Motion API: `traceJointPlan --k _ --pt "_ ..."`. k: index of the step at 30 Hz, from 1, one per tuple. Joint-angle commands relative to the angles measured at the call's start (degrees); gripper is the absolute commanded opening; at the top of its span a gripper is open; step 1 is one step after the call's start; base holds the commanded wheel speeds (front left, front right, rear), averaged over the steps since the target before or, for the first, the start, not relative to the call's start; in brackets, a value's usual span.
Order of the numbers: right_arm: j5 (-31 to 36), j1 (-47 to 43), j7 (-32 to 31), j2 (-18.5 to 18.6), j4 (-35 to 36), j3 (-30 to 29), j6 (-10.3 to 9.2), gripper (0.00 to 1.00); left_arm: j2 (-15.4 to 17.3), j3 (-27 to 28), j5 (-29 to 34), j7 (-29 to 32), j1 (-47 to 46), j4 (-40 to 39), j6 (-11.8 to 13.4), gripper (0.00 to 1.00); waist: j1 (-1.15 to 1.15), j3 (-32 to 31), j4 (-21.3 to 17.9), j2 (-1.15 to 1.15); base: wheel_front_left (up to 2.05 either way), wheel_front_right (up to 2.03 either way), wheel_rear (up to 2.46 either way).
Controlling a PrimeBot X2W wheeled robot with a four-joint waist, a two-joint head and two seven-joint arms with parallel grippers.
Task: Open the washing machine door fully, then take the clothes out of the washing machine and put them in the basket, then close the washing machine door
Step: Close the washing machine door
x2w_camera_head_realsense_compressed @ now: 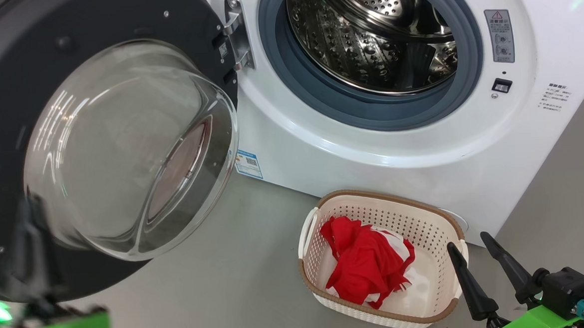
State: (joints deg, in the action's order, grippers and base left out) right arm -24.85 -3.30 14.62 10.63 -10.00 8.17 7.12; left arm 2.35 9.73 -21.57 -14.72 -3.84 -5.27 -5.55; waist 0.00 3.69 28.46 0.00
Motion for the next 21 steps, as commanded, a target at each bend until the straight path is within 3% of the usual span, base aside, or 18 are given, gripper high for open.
traceJointPlan --k 1,6,10,15,21 --pt "0.3 0.7 0.4 0.4 1.6 1.0 0.36 1.00 0.9 3.7 0.7 -0.3 -3.9 -2.6 -0.7 0.00 0.00 0.1 0.1 0.00 0.00 0.00 0.00" --pt "0.6 0.5 0.4 0.0 2.0 0.2 0.36 1.00 6.4 8.8 1.6 -0.3 -12.2 -3.6 -1.7 0.00 0.00 0.9 0.2 0.00 0.00 0.00 0.00" --pt "0.9 0.7 0.4 0.0 2.4 -0.6 0.36 1.00 14.9 10.4 0.0 -0.3 -21.2 0.2 -1.9 0.00 0.00 2.0 0.6 0.00 0.00 0.00 0.00" --pt "1.1 0.6 0.4 -0.2 2.7 -1.3 0.36 1.00 20.2 12.7 -8.6 -0.1 -29.1 8.8 -1.9 0.00 0.00 2.5 1.0 0.00 0.00 0.00 0.00" --pt "1.3 0.6 0.4 -0.5 3.0 -1.8 0.36 1.00 24.5 16.0 -19.8 7.6 -36.4 22.5 -1.9 0.00 0.00 3.0 1.3 0.00 0.00 0.00 0.00"
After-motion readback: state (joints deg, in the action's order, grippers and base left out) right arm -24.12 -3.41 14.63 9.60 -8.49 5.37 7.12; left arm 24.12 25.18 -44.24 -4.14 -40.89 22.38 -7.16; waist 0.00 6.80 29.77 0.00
